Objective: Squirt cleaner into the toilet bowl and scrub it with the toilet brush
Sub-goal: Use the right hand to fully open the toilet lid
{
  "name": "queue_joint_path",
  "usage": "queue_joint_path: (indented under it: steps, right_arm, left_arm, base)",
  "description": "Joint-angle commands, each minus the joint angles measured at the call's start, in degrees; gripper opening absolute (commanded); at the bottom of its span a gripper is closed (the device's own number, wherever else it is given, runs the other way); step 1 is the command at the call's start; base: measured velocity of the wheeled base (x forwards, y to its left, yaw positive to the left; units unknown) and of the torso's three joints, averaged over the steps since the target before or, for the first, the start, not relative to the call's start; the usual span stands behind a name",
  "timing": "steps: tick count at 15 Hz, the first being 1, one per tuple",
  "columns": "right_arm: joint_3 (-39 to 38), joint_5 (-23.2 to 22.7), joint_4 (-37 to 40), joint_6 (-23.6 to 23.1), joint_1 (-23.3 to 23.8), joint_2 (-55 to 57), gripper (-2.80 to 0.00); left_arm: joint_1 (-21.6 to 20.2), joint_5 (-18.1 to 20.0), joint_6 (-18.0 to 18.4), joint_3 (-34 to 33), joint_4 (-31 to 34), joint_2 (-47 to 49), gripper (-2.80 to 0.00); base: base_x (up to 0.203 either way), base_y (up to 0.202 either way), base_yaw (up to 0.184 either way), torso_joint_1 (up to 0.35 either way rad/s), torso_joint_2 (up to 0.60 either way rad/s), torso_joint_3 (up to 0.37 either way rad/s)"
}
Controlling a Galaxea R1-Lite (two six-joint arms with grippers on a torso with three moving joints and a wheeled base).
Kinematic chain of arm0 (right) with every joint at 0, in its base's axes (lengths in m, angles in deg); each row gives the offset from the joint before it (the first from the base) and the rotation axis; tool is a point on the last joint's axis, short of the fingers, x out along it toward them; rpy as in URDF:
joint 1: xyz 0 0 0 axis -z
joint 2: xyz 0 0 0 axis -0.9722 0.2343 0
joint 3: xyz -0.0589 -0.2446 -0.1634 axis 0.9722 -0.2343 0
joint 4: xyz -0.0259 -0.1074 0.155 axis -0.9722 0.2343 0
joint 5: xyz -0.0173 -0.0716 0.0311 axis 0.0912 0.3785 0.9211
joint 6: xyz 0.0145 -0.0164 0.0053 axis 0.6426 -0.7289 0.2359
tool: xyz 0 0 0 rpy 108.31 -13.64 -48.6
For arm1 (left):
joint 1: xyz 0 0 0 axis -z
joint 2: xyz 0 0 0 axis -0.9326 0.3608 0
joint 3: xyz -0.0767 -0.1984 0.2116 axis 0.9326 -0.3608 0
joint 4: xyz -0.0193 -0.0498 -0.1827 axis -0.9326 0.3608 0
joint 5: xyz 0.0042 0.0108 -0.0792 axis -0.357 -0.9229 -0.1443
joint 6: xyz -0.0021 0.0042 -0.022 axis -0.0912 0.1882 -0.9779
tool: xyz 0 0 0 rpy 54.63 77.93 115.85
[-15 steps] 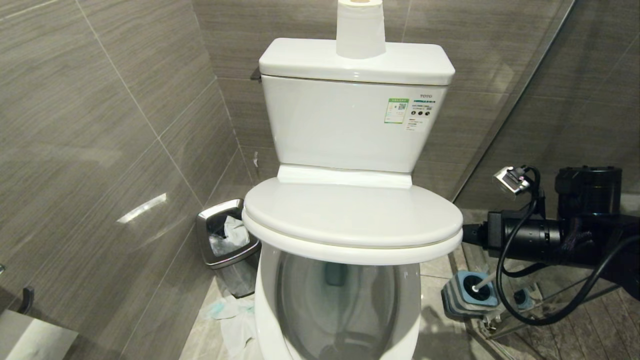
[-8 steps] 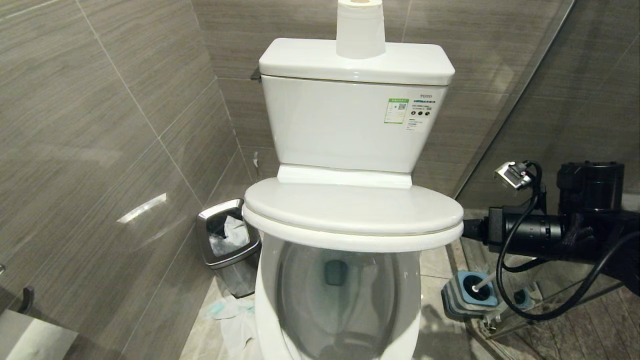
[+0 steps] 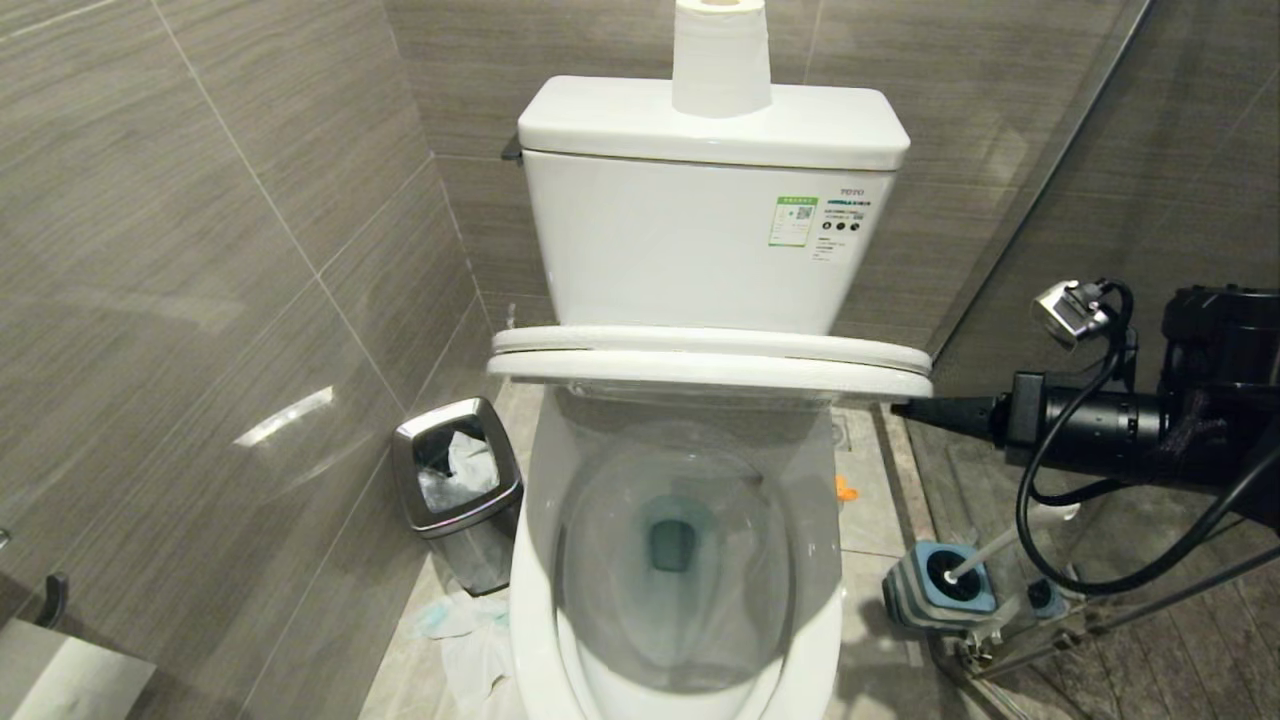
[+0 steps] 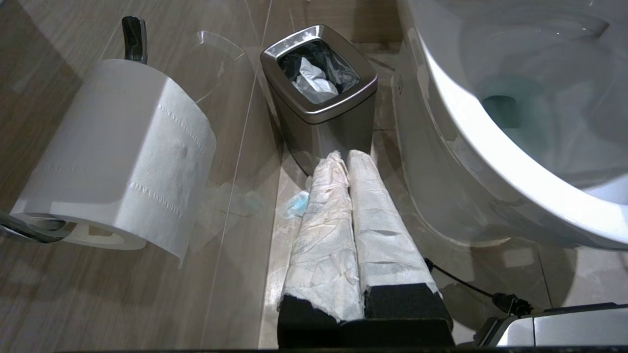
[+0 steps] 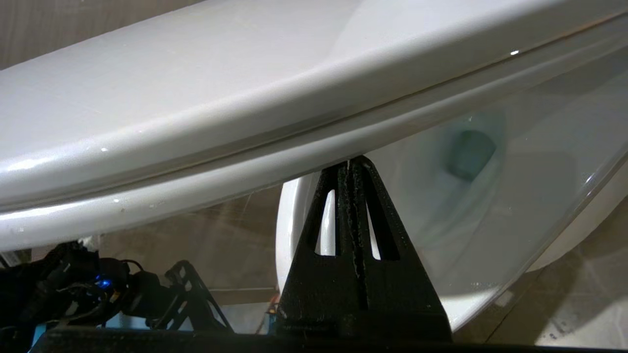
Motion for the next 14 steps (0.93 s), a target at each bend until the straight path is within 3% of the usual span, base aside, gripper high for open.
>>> queue_joint_path:
  steps: [1,4,14]
  right_arm:
    - [1.63,-0.46,-0.26,0.34,0.05,-0.46,-2.80]
    - [6.13,-0.59,-0.35,4.40,-0.13,0.64,-2.80]
    - [15.30,-0.51,-0.37,4.81,-1.91,3.11,-2.80]
  left_arm:
    - [0.01,0.08,0.18,0.01,0.12,0.01,-2.80]
    - [-0.04,0.09,0.25,0.09,0.12,0.02,-2.80]
    - [-0.05,0.09,0.25,0.08,0.15,0.08,-2.80]
  base:
    - [0.000,0.000,0.000,0.000,0.00,0.000]
    - [0.000,0.000,0.000,0.000,0.00,0.000]
    - [0.000,0.000,0.000,0.000,0.00,0.000]
